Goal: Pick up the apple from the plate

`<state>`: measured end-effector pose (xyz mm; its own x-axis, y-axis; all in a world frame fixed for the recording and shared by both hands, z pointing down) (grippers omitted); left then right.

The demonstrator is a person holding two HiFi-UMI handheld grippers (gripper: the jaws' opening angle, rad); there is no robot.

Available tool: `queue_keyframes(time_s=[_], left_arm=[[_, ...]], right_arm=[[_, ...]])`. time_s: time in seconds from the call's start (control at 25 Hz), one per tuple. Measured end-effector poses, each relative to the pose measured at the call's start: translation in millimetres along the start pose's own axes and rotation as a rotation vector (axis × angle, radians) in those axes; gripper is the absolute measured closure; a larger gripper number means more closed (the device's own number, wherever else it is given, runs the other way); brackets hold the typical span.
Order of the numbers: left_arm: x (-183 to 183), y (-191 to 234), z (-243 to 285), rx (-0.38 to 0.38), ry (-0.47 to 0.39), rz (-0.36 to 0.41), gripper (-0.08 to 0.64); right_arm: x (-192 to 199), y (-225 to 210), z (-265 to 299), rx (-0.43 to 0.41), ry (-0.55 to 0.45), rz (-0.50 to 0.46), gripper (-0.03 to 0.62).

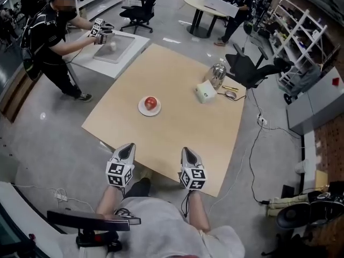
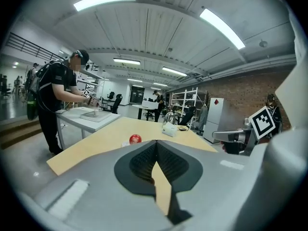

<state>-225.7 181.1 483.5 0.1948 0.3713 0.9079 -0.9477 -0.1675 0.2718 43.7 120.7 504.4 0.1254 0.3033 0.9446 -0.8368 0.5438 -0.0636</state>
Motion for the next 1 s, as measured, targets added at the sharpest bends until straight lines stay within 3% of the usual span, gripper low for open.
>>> queue_keyframes(time_s=[0.28, 0.64, 1.0], left_arm=[[-33, 18, 59, 0.055, 0.016, 0.025, 0.540], [-42, 52, 121, 0.056, 0.036, 0.013, 0.540], [-34, 75, 175, 0.046, 0.077, 0.146, 0.540]], right_arm=[[-18, -17, 43, 0.046, 0.010, 0.029, 0.586], [-17, -34, 98, 0.072, 0.036, 0.023, 0.586], [-8, -48, 146, 0.041, 0.067, 0.023, 0.586]])
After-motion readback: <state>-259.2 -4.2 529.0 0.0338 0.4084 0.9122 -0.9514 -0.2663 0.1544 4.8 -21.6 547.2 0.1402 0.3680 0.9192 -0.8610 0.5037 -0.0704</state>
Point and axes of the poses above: the fingertips, and each gripper's own axes: z forward along the fingers, y to its left, x out of its underside, the point moved 5 cm from there along -z, backward along the fingers, and after that the axes turned 7 degrees about -z, right-handed, at the moved point
